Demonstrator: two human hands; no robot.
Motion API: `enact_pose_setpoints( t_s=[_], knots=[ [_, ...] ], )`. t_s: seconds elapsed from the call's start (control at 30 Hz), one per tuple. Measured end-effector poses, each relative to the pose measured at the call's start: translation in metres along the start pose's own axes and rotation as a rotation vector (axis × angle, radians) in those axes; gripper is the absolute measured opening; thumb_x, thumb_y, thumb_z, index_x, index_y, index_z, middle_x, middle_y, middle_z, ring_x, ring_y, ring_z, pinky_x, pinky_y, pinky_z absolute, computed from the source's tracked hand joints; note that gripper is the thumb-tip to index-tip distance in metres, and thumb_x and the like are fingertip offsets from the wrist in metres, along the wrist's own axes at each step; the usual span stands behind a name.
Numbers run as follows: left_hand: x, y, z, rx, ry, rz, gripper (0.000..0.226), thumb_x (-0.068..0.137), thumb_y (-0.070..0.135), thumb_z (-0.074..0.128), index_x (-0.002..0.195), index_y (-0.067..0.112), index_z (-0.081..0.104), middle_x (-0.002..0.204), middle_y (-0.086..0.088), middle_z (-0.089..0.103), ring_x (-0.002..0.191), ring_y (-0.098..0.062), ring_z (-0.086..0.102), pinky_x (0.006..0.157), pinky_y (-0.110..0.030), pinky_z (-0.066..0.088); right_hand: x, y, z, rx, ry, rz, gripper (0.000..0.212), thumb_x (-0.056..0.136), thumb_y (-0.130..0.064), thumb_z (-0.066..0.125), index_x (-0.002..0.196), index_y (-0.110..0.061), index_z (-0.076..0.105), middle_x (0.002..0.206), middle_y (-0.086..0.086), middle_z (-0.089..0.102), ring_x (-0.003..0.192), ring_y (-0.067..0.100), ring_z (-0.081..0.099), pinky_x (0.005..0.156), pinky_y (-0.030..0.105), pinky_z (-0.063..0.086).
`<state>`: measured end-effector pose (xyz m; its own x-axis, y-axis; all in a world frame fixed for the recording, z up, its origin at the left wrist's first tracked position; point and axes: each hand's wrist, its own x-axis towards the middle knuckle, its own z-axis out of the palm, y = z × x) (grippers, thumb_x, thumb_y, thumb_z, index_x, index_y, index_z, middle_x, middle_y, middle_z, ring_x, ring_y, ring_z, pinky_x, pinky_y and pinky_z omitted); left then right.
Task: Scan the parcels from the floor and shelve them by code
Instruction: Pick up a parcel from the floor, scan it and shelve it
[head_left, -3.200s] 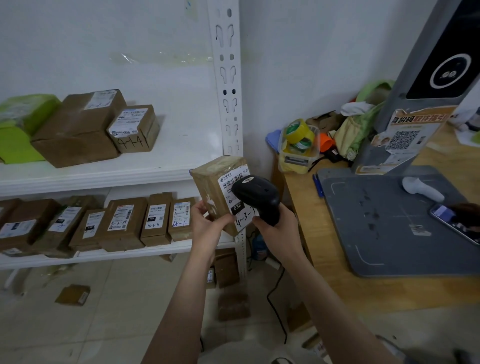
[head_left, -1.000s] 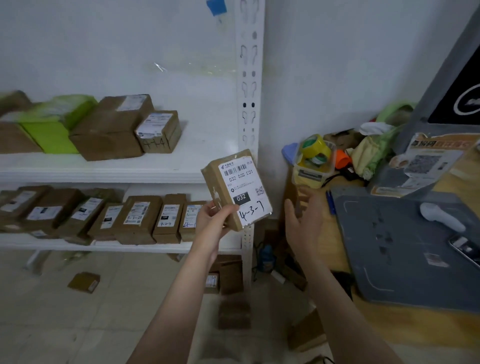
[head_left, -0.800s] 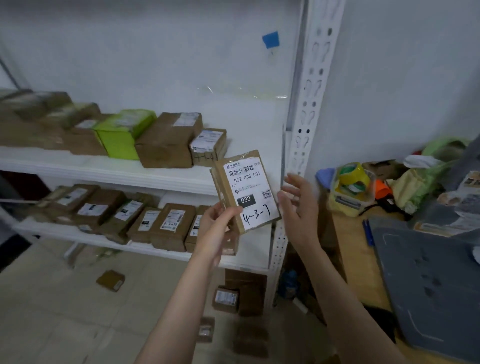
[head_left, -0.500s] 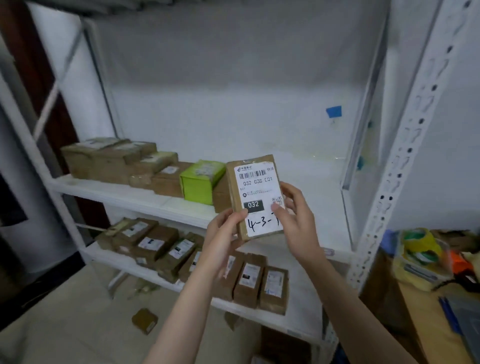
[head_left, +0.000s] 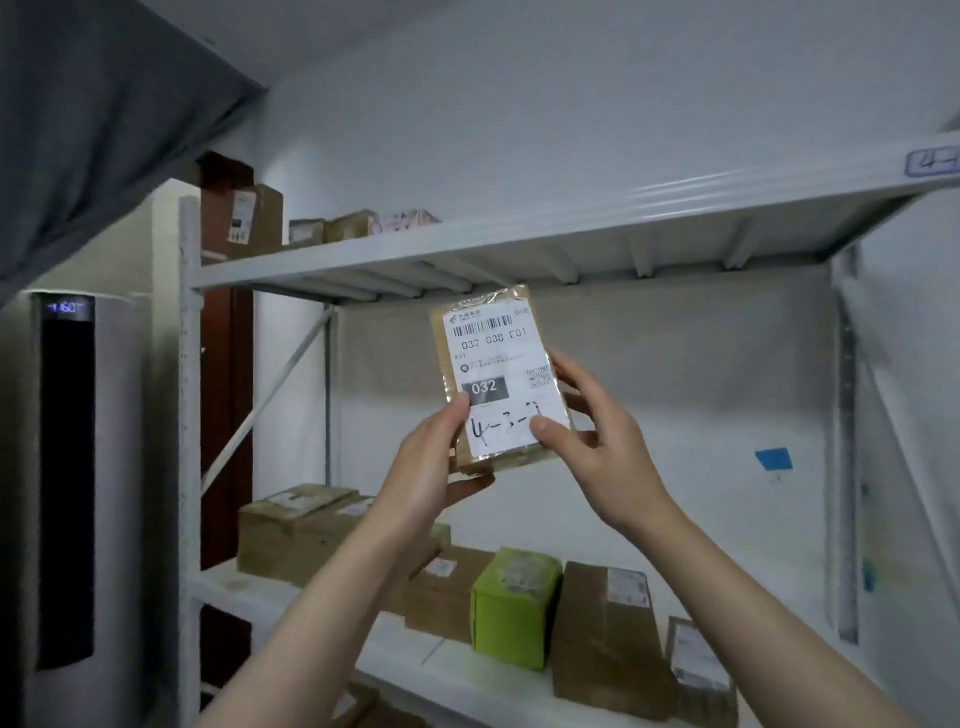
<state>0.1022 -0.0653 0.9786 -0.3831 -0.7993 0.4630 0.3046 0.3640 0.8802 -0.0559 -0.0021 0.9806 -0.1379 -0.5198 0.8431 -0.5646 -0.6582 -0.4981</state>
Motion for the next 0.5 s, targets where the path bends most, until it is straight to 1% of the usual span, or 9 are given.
enact_pose_setpoints(
  t_s=[0.07, 0.13, 0.2, 0.23, 0.33, 0.43, 0.47, 0.5],
  knots=[
    [0.017, 0.025, -0.007, 0.008, 0.005, 0.055, 0.03, 0.104, 0.044, 0.044, 0.099, 0.03, 0.07, 0.096, 0.007, 0.078, 0.1, -0.019, 0.072, 0.091, -0.041, 0.059, 0.033, -0.012, 0.006, 0.083, -0.052, -0.001, 0.061, 0.082, -0.035, 0.063, 0.14, -0.043, 0.044, 0.129, -0.014, 0.062, 0.117, 0.005, 0.06, 0.079, 0.023, 0.055],
    [0.037, 0.045, -0.013, 0.009, 0.008, 0.092, 0.031, 0.104, 0.045, 0.044, 0.098, 0.03, 0.07, 0.091, 0.008, 0.078, 0.097, -0.019, 0.072, 0.09, -0.04, 0.059, 0.066, -0.019, 0.013, 0.138, -0.072, 0.012, 0.062, 0.081, -0.033, 0.063, 0.139, -0.044, 0.046, 0.126, -0.013, 0.065, 0.115, 0.01, 0.063, 0.085, 0.028, 0.056],
    [0.06, 0.061, -0.018, 0.004, 0.024, 0.116, 0.031, 0.105, 0.046, 0.042, 0.099, 0.03, 0.069, 0.088, 0.01, 0.078, 0.093, -0.019, 0.072, 0.089, -0.04, 0.058, 0.1, -0.02, 0.019, 0.14, -0.064, 0.023, 0.066, 0.077, -0.034, 0.065, 0.14, -0.04, 0.048, 0.123, -0.01, 0.067, 0.113, 0.014, 0.065, 0.086, 0.032, 0.056],
    [0.072, 0.068, -0.02, 0.001, 0.033, 0.127, 0.032, 0.105, 0.046, 0.042, 0.1, 0.03, 0.068, 0.089, 0.01, 0.077, 0.092, -0.018, 0.072, 0.089, -0.041, 0.058, 0.116, -0.021, 0.021, 0.129, -0.057, 0.017, 0.068, 0.075, -0.035, 0.066, 0.14, -0.039, 0.049, 0.123, -0.007, 0.067, 0.113, 0.016, 0.065, 0.087, 0.033, 0.057],
    [0.11, 0.084, -0.025, 0.014, 0.053, 0.171, 0.033, 0.106, 0.047, 0.038, 0.102, 0.03, 0.067, 0.095, 0.009, 0.076, 0.092, -0.018, 0.072, 0.087, -0.041, 0.059, 0.162, -0.022, 0.027, 0.039, -0.031, -0.035, 0.069, 0.071, -0.043, 0.067, 0.139, -0.041, 0.05, 0.123, -0.006, 0.067, 0.113, 0.017, 0.063, 0.1, 0.043, 0.051],
    [0.15, 0.102, -0.026, 0.08, 0.071, 0.241, 0.035, 0.108, 0.042, 0.034, 0.098, 0.029, 0.065, 0.098, 0.009, 0.074, 0.092, -0.016, 0.071, 0.083, -0.039, 0.06, 0.204, -0.019, 0.028, -0.036, -0.013, -0.08, 0.071, 0.072, -0.044, 0.063, 0.14, -0.041, 0.046, 0.123, -0.004, 0.065, 0.113, 0.014, 0.062, 0.103, 0.042, 0.048],
    [0.165, 0.108, -0.025, 0.109, 0.08, 0.27, 0.034, 0.108, 0.041, 0.035, 0.101, 0.028, 0.065, 0.1, 0.008, 0.074, 0.092, -0.017, 0.071, 0.081, -0.039, 0.061, 0.217, -0.018, 0.027, -0.061, 0.002, -0.091, 0.072, 0.071, -0.044, 0.062, 0.141, -0.041, 0.045, 0.123, -0.004, 0.064, 0.114, 0.014, 0.06, 0.104, 0.041, 0.047],
    [0.179, 0.115, -0.025, 0.142, 0.089, 0.304, 0.032, 0.108, 0.039, 0.035, 0.108, 0.025, 0.065, 0.104, 0.005, 0.073, 0.093, -0.018, 0.071, 0.08, -0.04, 0.061, 0.231, -0.016, 0.025, -0.089, 0.023, -0.1, 0.074, 0.07, -0.044, 0.062, 0.141, -0.041, 0.045, 0.122, -0.004, 0.064, 0.115, 0.013, 0.059, 0.104, 0.04, 0.046]
  ],
)
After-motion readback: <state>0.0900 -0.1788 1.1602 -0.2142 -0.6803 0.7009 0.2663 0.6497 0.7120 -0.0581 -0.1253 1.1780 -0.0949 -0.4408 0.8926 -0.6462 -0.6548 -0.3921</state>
